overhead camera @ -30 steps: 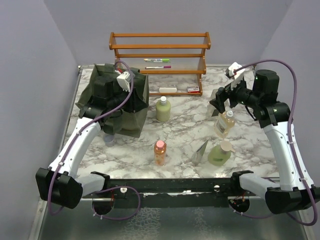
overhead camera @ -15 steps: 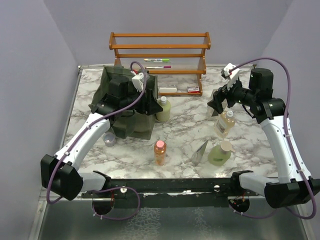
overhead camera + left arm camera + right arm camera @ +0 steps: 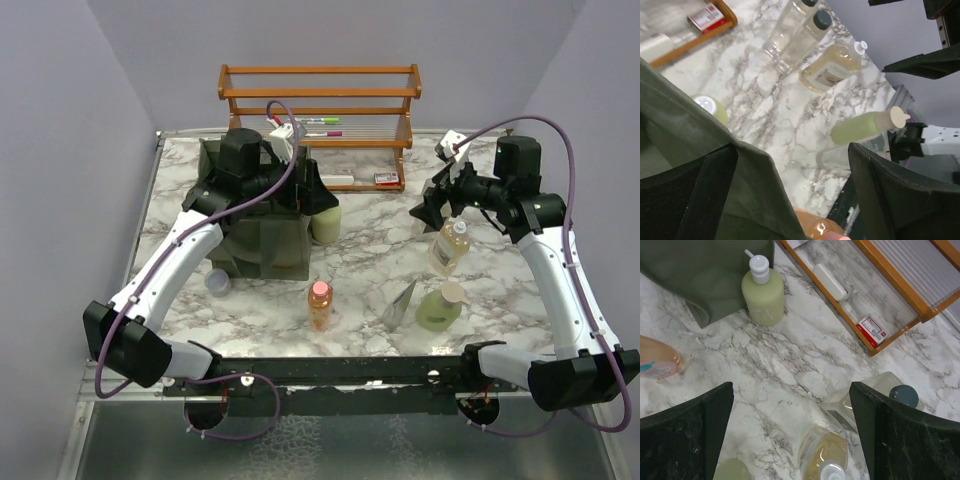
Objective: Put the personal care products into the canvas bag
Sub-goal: Move the canvas bag to the center of the board.
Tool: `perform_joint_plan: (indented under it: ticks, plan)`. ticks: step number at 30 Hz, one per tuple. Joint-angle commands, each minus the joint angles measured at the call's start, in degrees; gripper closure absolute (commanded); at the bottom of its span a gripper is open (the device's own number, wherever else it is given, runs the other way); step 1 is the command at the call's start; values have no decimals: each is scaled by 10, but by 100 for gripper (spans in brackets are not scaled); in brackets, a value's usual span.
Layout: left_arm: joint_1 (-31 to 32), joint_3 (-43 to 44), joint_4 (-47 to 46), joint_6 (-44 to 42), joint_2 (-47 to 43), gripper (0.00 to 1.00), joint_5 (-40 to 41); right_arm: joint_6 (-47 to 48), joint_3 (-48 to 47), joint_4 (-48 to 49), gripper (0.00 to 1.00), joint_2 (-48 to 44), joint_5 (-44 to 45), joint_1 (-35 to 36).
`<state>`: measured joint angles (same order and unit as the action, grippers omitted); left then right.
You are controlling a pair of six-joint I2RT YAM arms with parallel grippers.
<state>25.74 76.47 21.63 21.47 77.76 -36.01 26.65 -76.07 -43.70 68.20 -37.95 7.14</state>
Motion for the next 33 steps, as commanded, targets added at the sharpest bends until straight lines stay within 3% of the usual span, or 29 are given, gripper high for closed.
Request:
perform_joint_plan:
  ticks: [1, 6, 10, 17, 26, 33]
  plan:
    - [4, 42, 52, -99, -22, 1, 61, 18, 11, 13, 1, 4, -44, 3]
    - [5, 103, 109, -205, -20, 1, 89, 0, 32, 32, 1, -4, -36, 3]
    - [29, 177, 161, -291, 5, 1, 113, -90, 30, 60, 1, -8, 36, 3]
    - [115, 362, 328, -435, 134, 1, 206, -112, 24, 53, 1, -29, 94, -6]
    - [141, 554, 467, -467, 338, 1, 235, -123, 42, 63, 1, -68, 90, -63]
    - [144, 598, 522, -506, 427, 1, 295, -128, 78, 79, 1, -99, 69, -80]
